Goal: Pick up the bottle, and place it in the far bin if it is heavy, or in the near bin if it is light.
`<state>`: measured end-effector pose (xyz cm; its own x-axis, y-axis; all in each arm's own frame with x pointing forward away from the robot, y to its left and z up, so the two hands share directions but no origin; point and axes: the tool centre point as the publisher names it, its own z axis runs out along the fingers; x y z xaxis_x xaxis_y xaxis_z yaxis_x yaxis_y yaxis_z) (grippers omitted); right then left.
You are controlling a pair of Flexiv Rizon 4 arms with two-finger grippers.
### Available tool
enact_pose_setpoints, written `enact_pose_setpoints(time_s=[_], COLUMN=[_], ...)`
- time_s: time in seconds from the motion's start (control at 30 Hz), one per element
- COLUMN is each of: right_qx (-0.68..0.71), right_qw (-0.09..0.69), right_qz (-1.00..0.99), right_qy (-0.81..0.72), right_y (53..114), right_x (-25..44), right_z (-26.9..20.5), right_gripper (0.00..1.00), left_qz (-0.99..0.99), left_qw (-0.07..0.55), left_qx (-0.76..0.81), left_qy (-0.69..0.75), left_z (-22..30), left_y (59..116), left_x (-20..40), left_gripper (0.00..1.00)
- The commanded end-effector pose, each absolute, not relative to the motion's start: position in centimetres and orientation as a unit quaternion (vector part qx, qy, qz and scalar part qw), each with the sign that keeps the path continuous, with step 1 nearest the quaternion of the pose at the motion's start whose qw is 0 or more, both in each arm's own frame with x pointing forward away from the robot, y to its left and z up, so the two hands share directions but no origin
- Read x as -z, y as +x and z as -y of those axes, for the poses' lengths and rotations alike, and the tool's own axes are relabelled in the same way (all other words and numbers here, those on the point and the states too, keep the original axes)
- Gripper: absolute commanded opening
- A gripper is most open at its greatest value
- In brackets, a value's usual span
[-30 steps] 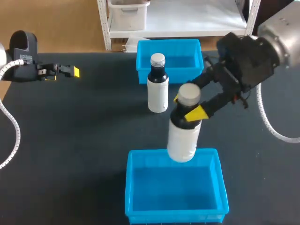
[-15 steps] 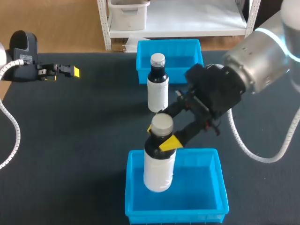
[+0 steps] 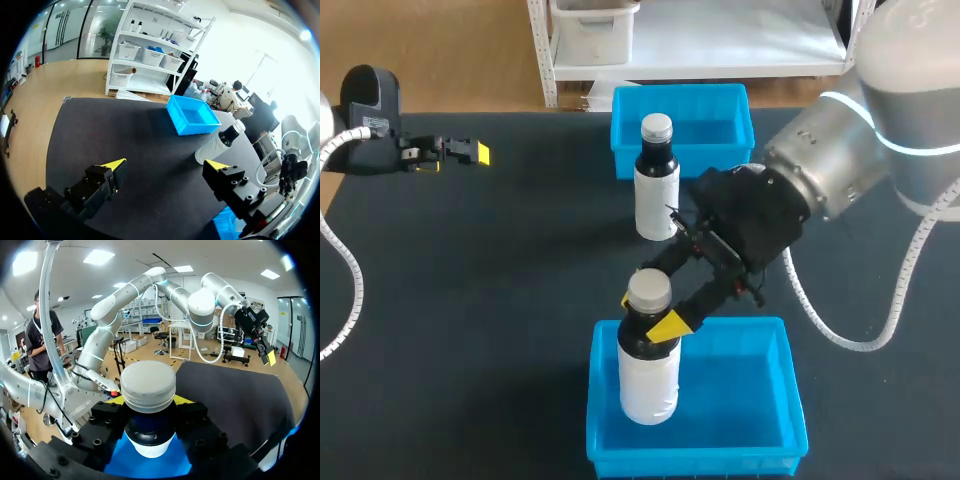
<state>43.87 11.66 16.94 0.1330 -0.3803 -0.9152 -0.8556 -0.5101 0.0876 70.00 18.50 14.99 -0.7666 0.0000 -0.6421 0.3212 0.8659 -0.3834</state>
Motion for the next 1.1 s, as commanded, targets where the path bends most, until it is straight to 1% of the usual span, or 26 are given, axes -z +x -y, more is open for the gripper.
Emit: enact_pose_setpoints(time_s=[0.03,0.37,0.4,0.47,0.53,0.57,0.6,0.87,1.1], right_qx=[-0.493,-0.494,-0.494,-0.495,-0.495,-0.496,-0.496,-0.491,-0.449], right_qw=[0.237,0.222,0.22,0.218,0.217,0.216,0.215,0.211,0.21], right_qz=[-0.424,-0.414,-0.415,-0.416,-0.416,-0.417,-0.417,-0.431,-0.488], right_qy=[-0.722,-0.731,-0.731,-0.731,-0.731,-0.731,-0.73,-0.727,-0.718], right_y=[44.4,44.7,44.8,44.8,44.9,44.9,45.0,45.5,48.8], right_x=[-15.8,-13.7,-13.6,-13.5,-13.4,-13.4,-13.3,-13.3,-13.1], right_z=[-12.2,-12.3,-12.3,-12.2,-12.2,-12.2,-12.1,-11.5,-8.0], right_gripper=[0.0,0.0,0.08,0.39,0.53,0.92,1.0,1.0,1.0], left_qz=[-0.908,-0.908,-0.908,-0.908,-0.908,-0.908,-0.908,-0.908,-0.908], left_qw=[0.33,0.33,0.33,0.33,0.33,0.33,0.33,0.33,0.33], left_qx=[0.243,0.243,0.243,0.243,0.243,0.243,0.243,0.243,0.243], left_qy=[0.088,0.088,0.088,0.088,0.088,0.088,0.088,0.088,0.088], left_z=[-18.5,-18.5,-18.5,-18.5,-18.5,-18.5,-18.5,-18.5,-18.5], left_y=[70.0,70.0,70.0,70.0,70.0,70.0,70.0,70.0,70.0], left_x=[-15.0,-15.0,-15.0,-15.0,-15.0,-15.0,-15.0,-15.0,-15.0], left_gripper=[1.0,1.0,1.0,1.0,1.0,1.0,1.0,1.0,1.0])
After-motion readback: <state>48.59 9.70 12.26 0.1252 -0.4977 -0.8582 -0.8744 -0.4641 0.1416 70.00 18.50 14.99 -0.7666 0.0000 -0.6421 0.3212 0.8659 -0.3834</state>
